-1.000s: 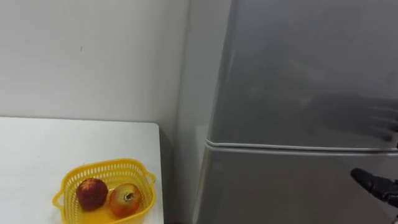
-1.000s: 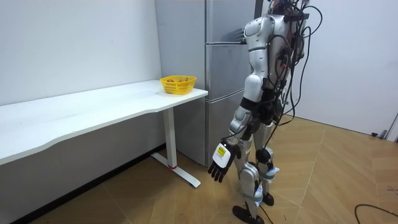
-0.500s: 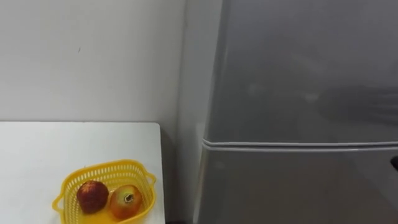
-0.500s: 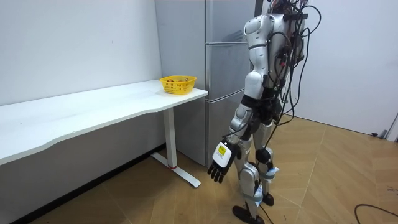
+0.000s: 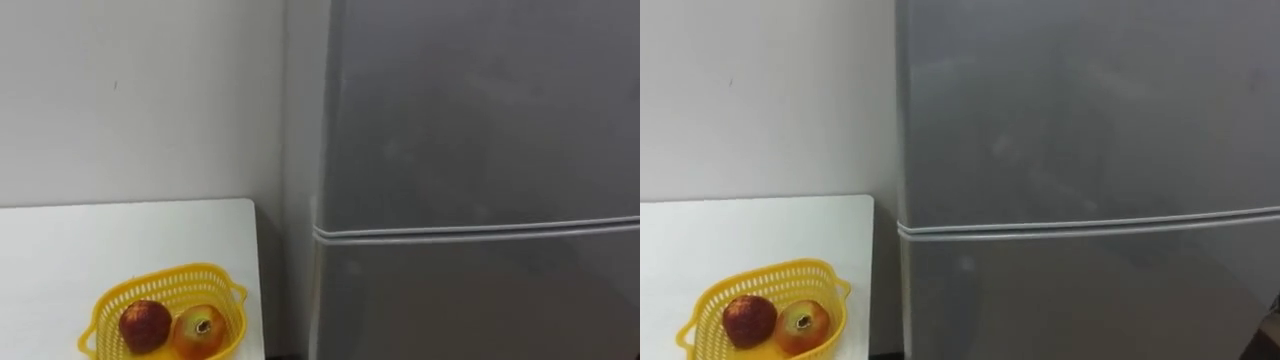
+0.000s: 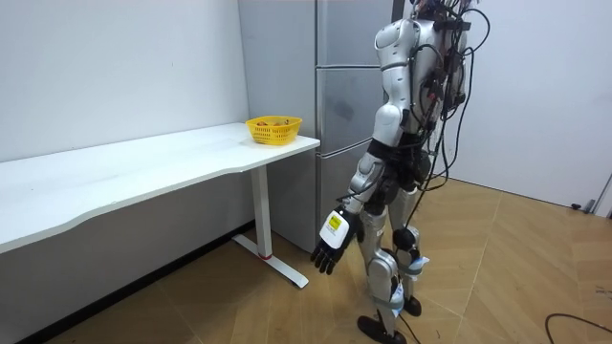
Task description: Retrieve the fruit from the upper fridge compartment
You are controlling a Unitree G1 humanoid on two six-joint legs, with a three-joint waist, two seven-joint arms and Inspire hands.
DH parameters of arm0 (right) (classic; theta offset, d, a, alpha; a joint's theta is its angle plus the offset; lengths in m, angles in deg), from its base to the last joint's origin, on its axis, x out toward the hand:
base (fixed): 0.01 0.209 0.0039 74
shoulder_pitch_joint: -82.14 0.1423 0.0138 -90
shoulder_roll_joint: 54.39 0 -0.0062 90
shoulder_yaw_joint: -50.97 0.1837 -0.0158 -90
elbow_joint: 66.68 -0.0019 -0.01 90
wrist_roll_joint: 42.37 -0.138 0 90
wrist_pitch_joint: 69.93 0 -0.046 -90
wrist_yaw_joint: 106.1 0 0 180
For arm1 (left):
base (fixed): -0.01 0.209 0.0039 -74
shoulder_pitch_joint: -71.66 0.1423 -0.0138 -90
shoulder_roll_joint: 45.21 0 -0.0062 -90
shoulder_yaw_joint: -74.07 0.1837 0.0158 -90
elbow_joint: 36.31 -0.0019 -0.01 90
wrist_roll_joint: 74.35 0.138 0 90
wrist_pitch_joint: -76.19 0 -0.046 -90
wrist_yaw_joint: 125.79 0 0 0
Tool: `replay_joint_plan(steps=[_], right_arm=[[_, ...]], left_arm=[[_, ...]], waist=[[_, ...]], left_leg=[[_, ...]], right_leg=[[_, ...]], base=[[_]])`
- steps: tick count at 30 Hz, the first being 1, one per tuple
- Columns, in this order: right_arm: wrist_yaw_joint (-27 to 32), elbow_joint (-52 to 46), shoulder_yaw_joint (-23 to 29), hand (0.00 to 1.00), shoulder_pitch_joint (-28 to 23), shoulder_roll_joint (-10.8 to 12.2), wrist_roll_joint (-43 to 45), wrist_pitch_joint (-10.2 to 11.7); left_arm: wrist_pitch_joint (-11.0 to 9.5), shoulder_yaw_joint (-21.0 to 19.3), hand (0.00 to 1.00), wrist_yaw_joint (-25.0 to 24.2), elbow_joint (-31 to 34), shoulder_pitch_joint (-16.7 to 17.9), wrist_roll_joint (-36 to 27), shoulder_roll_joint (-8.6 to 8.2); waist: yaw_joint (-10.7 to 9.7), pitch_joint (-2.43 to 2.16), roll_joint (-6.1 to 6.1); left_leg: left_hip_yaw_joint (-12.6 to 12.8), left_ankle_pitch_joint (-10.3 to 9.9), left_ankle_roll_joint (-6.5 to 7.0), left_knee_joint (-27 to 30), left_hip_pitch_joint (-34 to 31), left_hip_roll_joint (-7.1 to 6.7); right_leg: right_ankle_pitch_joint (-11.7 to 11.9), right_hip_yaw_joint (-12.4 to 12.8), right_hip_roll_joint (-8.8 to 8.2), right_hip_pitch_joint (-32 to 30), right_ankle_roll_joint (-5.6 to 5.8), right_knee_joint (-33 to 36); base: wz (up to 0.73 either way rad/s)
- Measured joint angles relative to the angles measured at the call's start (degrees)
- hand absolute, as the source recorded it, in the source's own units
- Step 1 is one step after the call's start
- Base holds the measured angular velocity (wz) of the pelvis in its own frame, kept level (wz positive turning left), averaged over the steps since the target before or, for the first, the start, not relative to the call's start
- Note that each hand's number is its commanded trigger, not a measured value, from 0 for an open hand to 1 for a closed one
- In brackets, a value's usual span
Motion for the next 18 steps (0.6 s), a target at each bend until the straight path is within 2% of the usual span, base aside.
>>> replay_joint_plan(steps=[2,6,8,16,18], right_arm=[[-0.2,6.9,-0.4,0.0,-0.3,0.9,-0.2,-0.1],[-1.2,17.2,-1.0,0.0,-1.1,3.7,-0.2,-0.7],[-2.2,20.3,-1.8,0.0,-1.1,3.9,0.1,-0.7],[-9.5,37.3,-5.3,0.0,-0.3,4.1,11.7,-0.9],[-11.8,40.2,-6.8,0.0,-0.6,4.2,13.1,-1.9]], left_arm=[[-0.2,-0.3,0.0,0.0,-0.2,0.0,0.0,-0.62],[0.2,-1.0,0.0,-0.5,-0.1,0.7,0.0,-1.77],[0.2,-1.0,0.0,-1.0,-0.1,0.7,0.0,-1.97],[0.1,-1.5,0.0,-2.2,-0.6,0.5,0.7,-2.08],[0.2,-2.2,0.0,-3.2,-2.1,0.2,0.7,-2.15]], waist=[[0.7,-0.27,0.69],[1.1,-0.26,1.12],[1.1,-0.21,1.24],[1.8,-0.11,1.09],[2.4,-0.08,1.12]], left_leg=[[0.1,0.0,0.0,0.0,0.3,-0.13],[-0.2,0.0,0.0,0.2,0.6,-0.18],[-0.6,0.0,0.0,0.3,0.4,-0.23],[-1.9,0.0,0.02,0.4,1.1,-0.67],[-2.0,0.0,0.03,0.3,1.1,-0.73]], right_leg=[[-0.2,0.0,-0.09,0.2,0.07,0.1],[-0.9,0.1,-0.59,0.0,0.02,0.4],[-1.0,-0.2,-0.7,0.0,0.04,0.4],[-1.2,-1.4,-0.94,1.5,0.25,-0.2],[-1.2,-1.5,-0.92,1.6,0.26,-0.5]], base=[[0.0],[0.01],[0.09],[0.09],[0.0]])
